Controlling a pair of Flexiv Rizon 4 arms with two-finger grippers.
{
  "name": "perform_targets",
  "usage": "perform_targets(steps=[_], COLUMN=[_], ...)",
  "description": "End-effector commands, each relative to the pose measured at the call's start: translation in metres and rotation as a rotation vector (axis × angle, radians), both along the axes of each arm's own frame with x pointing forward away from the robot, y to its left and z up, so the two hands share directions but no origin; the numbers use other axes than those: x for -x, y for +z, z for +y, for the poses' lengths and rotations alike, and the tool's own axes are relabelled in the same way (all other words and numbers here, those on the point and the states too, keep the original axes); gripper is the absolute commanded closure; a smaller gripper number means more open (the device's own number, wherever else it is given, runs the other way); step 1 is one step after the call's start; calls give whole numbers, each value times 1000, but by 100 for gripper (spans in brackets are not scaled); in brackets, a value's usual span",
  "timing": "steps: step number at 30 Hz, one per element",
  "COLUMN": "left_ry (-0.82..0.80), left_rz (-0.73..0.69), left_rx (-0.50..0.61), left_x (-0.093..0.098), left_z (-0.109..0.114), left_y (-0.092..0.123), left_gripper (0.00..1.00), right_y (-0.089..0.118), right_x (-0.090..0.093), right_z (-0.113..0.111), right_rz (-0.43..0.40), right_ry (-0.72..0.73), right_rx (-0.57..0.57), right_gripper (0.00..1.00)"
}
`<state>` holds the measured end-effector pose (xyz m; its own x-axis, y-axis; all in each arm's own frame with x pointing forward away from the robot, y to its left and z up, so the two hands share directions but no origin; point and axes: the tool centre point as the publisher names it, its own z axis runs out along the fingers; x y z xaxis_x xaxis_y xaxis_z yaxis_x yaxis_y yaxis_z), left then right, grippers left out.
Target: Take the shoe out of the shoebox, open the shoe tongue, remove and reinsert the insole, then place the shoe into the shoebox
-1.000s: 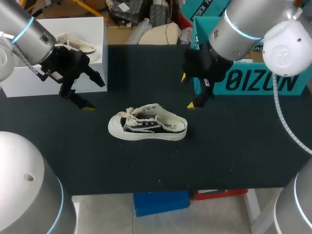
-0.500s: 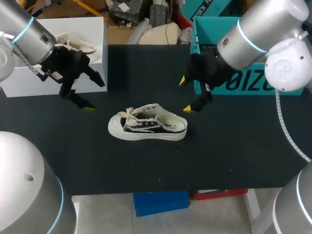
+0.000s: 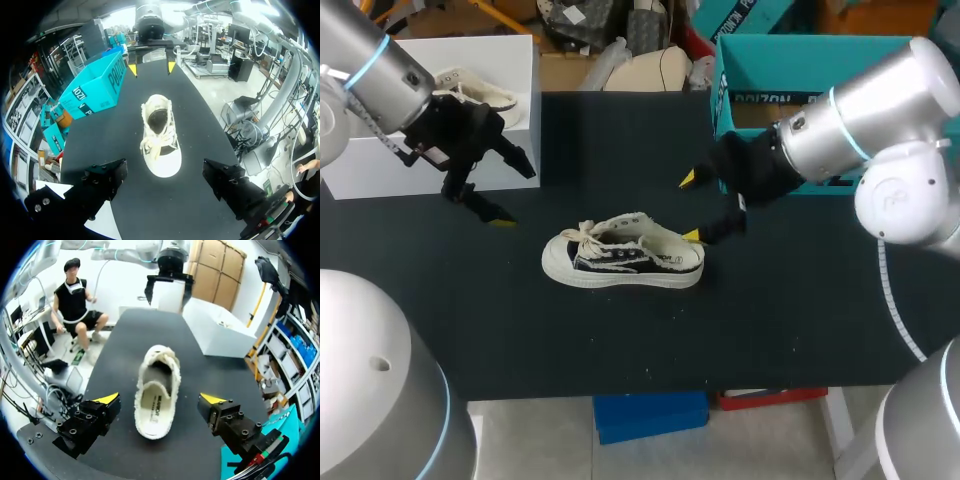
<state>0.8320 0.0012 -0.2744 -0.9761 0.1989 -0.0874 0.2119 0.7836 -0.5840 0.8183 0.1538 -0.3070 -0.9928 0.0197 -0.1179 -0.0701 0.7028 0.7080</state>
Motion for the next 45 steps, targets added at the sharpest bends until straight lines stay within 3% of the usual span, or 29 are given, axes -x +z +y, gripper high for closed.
perform_targets(steps=[1,15,34,45], left_ry=[1,1,1,1], left_rz=[-5,-5,-5,-5], left_rx=[1,1,1,1], left_x=[0,0,0,0], left_z=[0,0,0,0], left_y=[-1,-1,-1,-1], left_gripper=[0,0,0,0], right_y=[-14,-49,-86,-103], right_x=[4,11,-1,3], right_z=[0,6,10,12], right_rz=[-2,65,103,123], right_ry=[-5,-22,-71,-93], right_rx=[-74,-120,-218,-245], right_gripper=[0,0,0,0])
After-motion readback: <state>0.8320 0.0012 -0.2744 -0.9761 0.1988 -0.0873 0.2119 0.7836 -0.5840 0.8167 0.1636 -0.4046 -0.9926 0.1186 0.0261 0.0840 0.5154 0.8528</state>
